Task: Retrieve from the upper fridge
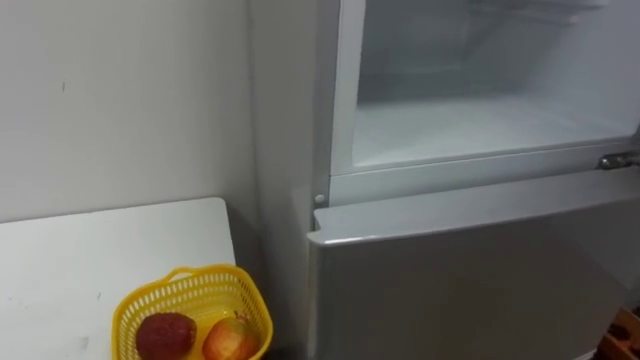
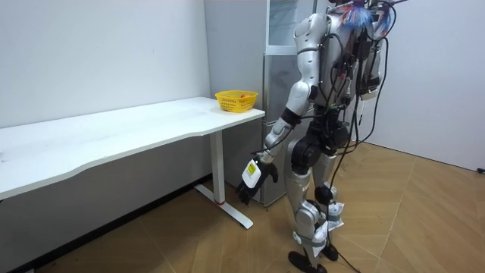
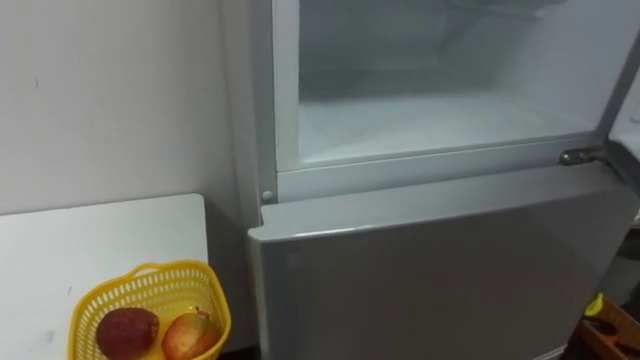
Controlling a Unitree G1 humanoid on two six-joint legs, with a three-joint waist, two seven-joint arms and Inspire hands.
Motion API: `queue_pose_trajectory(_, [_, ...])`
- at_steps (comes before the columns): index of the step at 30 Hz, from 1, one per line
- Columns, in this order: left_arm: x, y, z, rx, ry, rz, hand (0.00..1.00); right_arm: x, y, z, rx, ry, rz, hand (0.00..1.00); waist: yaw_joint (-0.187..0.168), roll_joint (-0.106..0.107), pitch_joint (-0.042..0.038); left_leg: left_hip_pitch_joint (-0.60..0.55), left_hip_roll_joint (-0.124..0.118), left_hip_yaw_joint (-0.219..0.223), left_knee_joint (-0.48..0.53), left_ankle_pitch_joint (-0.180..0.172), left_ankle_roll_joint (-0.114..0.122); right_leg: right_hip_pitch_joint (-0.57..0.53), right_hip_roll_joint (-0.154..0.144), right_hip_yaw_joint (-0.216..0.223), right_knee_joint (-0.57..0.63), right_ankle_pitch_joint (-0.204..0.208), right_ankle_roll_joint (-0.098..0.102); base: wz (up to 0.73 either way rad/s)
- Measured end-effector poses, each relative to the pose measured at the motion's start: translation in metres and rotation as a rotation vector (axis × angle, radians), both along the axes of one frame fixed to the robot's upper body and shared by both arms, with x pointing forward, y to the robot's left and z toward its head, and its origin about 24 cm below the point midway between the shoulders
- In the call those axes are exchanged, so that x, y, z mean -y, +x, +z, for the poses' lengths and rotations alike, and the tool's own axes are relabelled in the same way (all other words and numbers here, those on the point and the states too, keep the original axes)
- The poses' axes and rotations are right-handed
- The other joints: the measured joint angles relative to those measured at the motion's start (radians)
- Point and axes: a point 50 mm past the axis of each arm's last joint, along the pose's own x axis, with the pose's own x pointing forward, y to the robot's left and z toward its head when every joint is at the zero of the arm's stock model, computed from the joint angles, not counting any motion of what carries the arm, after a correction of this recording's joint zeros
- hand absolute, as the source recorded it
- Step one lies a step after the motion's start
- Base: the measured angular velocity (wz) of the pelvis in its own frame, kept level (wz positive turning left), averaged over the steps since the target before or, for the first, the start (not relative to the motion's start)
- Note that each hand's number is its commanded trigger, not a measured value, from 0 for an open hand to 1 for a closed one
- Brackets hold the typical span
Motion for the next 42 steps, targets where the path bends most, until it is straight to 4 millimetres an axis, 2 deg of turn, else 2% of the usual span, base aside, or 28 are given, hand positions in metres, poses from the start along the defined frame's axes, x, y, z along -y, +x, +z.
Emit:
queue_pose_trajectory(5, [0.002, -0.011, -0.001, -0.024, -0.005, 0.006, 0.00, 0.000, 0.008, 0.020, 0.067, -0.079, 0.031, 0.00, 0.004, -0.001, -0.0001, -0.002, 0.000, -0.002, 0.006, 0.001, -0.001, -0.006, -0.002, -0.005, 0.004, 0.000, -0.001, 0.02])
queue_pose_trajectory(8, [0.002, -0.017, -0.001, -0.038, -0.003, 0.014, 0.00, 0.001, 0.015, 0.038, 0.122, -0.148, 0.065, 0.00, 0.004, -0.006, -0.0007, -0.004, -0.001, -0.001, 0.007, 0.002, -0.001, -0.010, -0.005, -0.005, 0.001, -0.002, -0.003, 0.00])
queue_pose_trajectory(13, [0.003, -0.020, -0.002, -0.041, 0.009, 0.016, 0.00, -0.005, 0.025, 0.080, 0.282, -0.309, 0.148, 0.00, 0.007, -0.011, 0.0003, -0.003, -0.001, 0.000, 0.009, 0.003, -0.001, -0.001, -0.006, -0.009, 0.000, -0.002, -0.004, 0.00])
queue_pose_trajectory(16, [0.003, -0.020, -0.002, -0.033, 0.008, 0.014, 0.00, -0.009, 0.027, 0.094, 0.330, -0.386, 0.187, 0.00, 0.014, -0.015, 0.0033, 0.008, -0.001, -0.001, 0.009, 0.002, -0.001, 0.006, -0.005, -0.010, -0.004, -0.002, -0.004, 0.00])
queue_pose_trajectory(20, [0.005, -0.024, -0.004, -0.048, 0.001, 0.018, 0.00, -0.013, 0.030, 0.106, 0.379, -0.428, 0.206, 0.00, 0.020, -0.012, 0.0050, 0.009, -0.002, -0.001, 0.007, 0.002, -0.001, 0.004, -0.005, -0.008, -0.004, -0.003, -0.003, -0.01])
queue_pose_trajectory(24, [0.007, -0.030, -0.005, -0.073, -0.009, 0.026, 0.00, -0.019, 0.036, 0.120, 0.450, -0.479, 0.229, 0.00, 0.019, 0.004, -0.0035, -0.006, -0.002, -0.001, 0.009, 0.002, -0.001, -0.011, -0.004, -0.004, 0.004, -0.003, -0.003, -0.01])
queue_pose_trajectory(26, [0.007, -0.031, -0.005, -0.075, -0.010, 0.027, 0.00, -0.021, 0.039, 0.126, 0.490, -0.505, 0.242, 0.00, 0.022, 0.008, -0.0039, -0.007, -0.002, -0.001, 0.012, 0.002, -0.001, -0.014, -0.005, -0.003, 0.013, -0.003, -0.003, 0.00])
queue_pose_trajectory(34, [0.008, -0.035, -0.006, -0.087, -0.019, 0.029, 0.00, -0.037, 0.042, 0.152, 0.614, -0.680, 0.351, 0.00, 0.037, 0.006, -0.0038, -0.008, 0.000, 0.001, 0.024, 0.002, -0.002, -0.023, -0.006, -0.001, 0.020, -0.007, -0.007, 0.00])
queue_pose_trajectory(38, [0.010, -0.036, -0.008, -0.105, -0.014, 0.028, 0.00, -0.049, 0.054, 0.154, 0.641, -0.708, 0.438, 0.00, 0.041, -0.003, -0.0034, -0.003, 0.001, -0.001, 0.028, 0.001, -0.002, -0.010, -0.008, -0.007, 0.020, -0.007, -0.007, 0.03])
queue_pose_trajectory(42, [0.016, -0.036, -0.010, -0.132, -0.024, 0.002, 0.00, -0.059, 0.063, 0.151, 0.656, -0.716, 0.508, 0.00, 0.064, -0.002, -0.0029, -0.008, 0.001, -0.005, 0.034, 0.001, -0.002, -0.008, -0.009, -0.014, 0.014, -0.002, -0.008, 0.03])
